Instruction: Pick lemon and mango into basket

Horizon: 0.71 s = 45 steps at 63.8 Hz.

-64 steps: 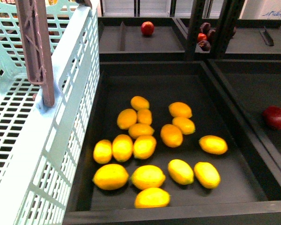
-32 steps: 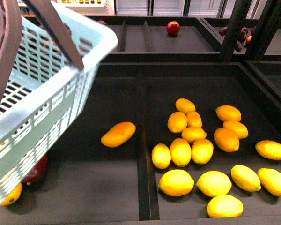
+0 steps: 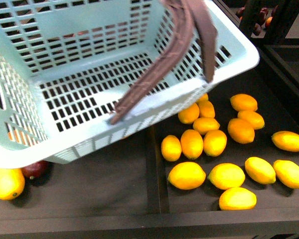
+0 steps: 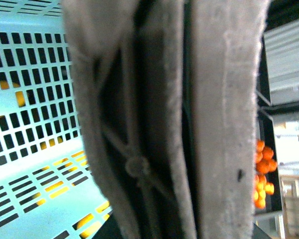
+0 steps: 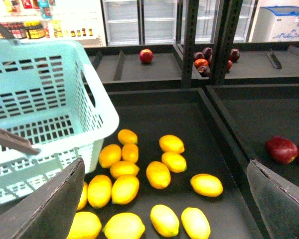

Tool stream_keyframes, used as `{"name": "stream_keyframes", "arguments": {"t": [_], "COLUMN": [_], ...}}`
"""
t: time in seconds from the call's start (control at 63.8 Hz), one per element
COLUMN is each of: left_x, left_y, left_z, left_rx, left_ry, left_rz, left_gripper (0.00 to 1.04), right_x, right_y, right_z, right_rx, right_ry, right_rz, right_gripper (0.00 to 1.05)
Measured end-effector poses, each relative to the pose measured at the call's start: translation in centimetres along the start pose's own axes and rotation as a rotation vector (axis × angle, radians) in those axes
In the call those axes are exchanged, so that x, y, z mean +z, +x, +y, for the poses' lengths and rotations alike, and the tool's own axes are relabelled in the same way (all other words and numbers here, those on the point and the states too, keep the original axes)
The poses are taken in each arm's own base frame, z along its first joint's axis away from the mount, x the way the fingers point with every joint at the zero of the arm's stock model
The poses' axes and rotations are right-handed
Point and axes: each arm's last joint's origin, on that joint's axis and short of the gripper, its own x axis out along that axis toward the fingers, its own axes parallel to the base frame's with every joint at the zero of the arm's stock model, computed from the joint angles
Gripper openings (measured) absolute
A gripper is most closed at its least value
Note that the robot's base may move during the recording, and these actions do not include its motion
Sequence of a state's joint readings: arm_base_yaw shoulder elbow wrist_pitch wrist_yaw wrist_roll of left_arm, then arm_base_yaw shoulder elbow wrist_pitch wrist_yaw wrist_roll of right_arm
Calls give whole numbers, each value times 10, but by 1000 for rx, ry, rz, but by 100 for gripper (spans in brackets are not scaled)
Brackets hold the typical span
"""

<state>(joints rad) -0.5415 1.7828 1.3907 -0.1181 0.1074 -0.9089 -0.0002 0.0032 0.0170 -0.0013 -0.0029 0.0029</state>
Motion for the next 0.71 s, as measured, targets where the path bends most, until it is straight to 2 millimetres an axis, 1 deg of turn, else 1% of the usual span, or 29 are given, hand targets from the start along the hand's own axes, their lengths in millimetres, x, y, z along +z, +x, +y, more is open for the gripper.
{"name": "stream_keyframes", "arguments": {"t": [0.11,0.204,0.298,0.58,0.612,0.643,0.674,0.706], "left_x": [-19,-28,-28,-27,-27,-27,-26,-27], "left_y": [6,3,0,0,0,0,0,0], "left_z": [-8,-13,-14,-13,-13,-12,-12,-12], "left_rx": [-18,-29,-36,-22,-22,-22,-21,-20], "left_ry": [-1,10,10,13,13,12,12,12], "left_rz": [47,50,49,31,31,32,31,31], "left_gripper": [15,15,15,15,15,15,15,15], "right_x": [0,0,0,0,-1,-1,2,6], "right_y": [0,0,0,0,1,2,9,17], "right_z": [0,0,0,0,0,-1,-5,-10], "right_rx": [0,0,0,0,29,78,100,90], "right_ry": [0,0,0,0,14,55,126,165], "right_rz": [0,0,0,0,40,126,214,249], "right_gripper": [96,96,96,96,96,96,96,96]}}
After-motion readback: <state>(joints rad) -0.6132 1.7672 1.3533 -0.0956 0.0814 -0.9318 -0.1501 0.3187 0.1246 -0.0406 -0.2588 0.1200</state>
